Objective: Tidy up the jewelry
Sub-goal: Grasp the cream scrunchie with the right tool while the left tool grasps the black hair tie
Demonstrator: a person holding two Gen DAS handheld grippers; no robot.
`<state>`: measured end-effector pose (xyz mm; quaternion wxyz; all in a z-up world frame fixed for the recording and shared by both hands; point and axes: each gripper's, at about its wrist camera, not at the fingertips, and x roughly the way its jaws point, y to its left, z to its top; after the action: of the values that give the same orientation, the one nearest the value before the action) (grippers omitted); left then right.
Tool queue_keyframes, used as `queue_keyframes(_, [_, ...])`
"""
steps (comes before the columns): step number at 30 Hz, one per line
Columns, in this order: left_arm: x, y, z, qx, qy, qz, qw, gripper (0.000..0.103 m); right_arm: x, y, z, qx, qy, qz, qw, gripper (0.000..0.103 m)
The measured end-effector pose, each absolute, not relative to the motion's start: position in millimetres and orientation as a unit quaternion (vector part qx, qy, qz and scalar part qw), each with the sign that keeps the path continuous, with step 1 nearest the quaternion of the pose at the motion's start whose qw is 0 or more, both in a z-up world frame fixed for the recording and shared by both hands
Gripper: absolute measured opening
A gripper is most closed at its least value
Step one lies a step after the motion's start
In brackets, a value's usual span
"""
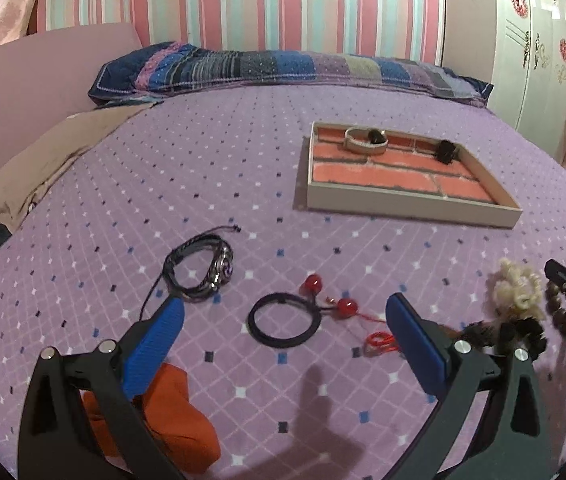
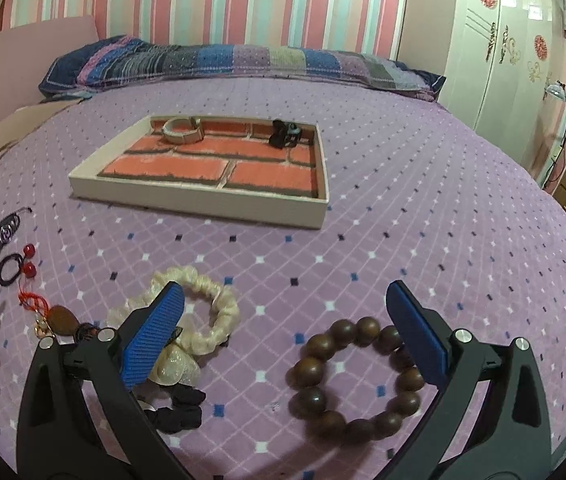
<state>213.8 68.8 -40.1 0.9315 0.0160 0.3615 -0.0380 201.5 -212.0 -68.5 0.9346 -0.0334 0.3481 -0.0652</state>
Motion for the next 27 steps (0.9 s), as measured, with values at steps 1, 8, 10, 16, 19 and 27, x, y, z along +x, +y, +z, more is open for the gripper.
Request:
queue_keyframes(1, [216.1,70.9,-44.7,0.013,0.365,-0.038,0.930,0.098,202.7,-210.9,-71.0,-0.034,0.350,-0.064,0.934,0.094])
queue_keyframes(8, [223.6,66.0,-53.8,0.037,0.369,-0.051,0.927,0.092,214.0,-207.7,-83.1,-0.027,0.366,-0.052,0.929,0.086])
queue_keyframes(10, [229.0,61.9,-58.2,0.041,0.379,-0.063,0.922,0.082,216.5,-205.9,-85.6,-0.027,0.371,-0.049,0.927,0.084])
queue_keyframes(16, [241.0,59.9,-76.1,0.040,0.410,-0.078,0.908,0.068,223.7,-205.5,-93.7,-0.023,0.385,-0.043,0.922,0.076])
queue_keyframes(19, [243.8,61.4,-80.5,0.040,0.416,-0.078,0.905,0.068,226.0,-204.0,-96.9,-0.023,0.389,-0.041,0.920,0.073])
queue_keyframes(27, [250.1,66.3,-91.2,0.038,0.426,-0.079,0.900,0.068,227.9,-202.2,-102.9,-0.018,0.396,-0.037,0.917,0.067])
